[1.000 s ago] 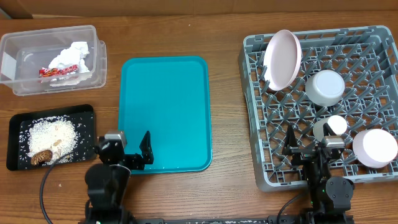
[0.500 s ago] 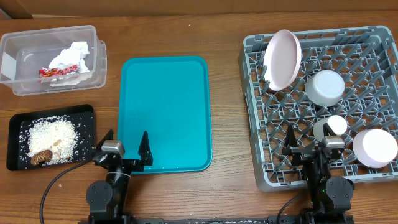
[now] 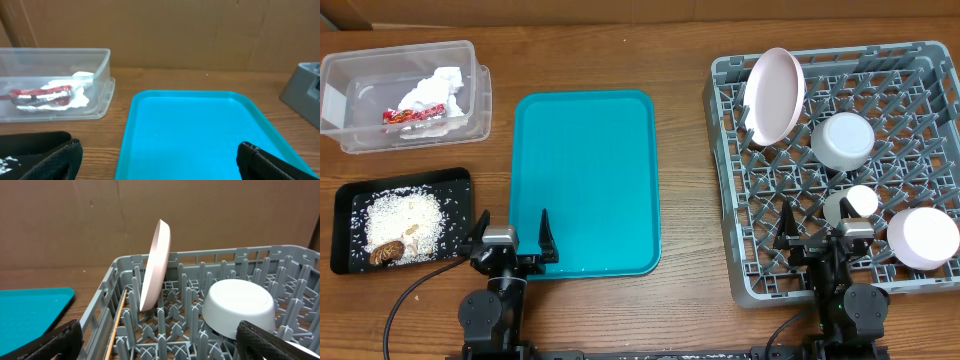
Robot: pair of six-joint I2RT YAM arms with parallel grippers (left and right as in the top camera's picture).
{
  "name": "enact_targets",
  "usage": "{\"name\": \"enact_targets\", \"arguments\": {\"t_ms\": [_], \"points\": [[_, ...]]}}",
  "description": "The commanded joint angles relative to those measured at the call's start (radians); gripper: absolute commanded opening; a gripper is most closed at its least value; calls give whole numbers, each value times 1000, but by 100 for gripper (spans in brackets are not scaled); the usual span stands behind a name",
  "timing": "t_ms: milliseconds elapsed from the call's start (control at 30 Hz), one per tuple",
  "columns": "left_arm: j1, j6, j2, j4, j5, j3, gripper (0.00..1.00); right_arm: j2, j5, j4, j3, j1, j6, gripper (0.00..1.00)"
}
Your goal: Sort waste into correct bins and load items into the dishwasher
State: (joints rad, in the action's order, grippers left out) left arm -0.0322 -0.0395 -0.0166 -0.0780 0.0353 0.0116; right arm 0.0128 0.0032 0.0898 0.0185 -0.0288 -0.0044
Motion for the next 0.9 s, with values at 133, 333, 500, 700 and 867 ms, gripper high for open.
{"name": "enact_targets", "arguments": {"t_ms": [133,333,500,700,867], "points": [[5,72,14,1,-9,-7,100,-10,-4,-5,-10,-4,-7,100],[5,72,13,1,-9,-7,100,-10,-4,-5,-10,-4,-7,100],[5,72,13,1,-9,-7,100,-10,-4,-5,-10,-4,-7,100],[5,72,13,1,-9,-7,100,-10,-4,-5,-10,-4,-7,100],[5,72,13,1,-9,-7,100,-10,-4,-5,-10,-4,-7,100]]}}
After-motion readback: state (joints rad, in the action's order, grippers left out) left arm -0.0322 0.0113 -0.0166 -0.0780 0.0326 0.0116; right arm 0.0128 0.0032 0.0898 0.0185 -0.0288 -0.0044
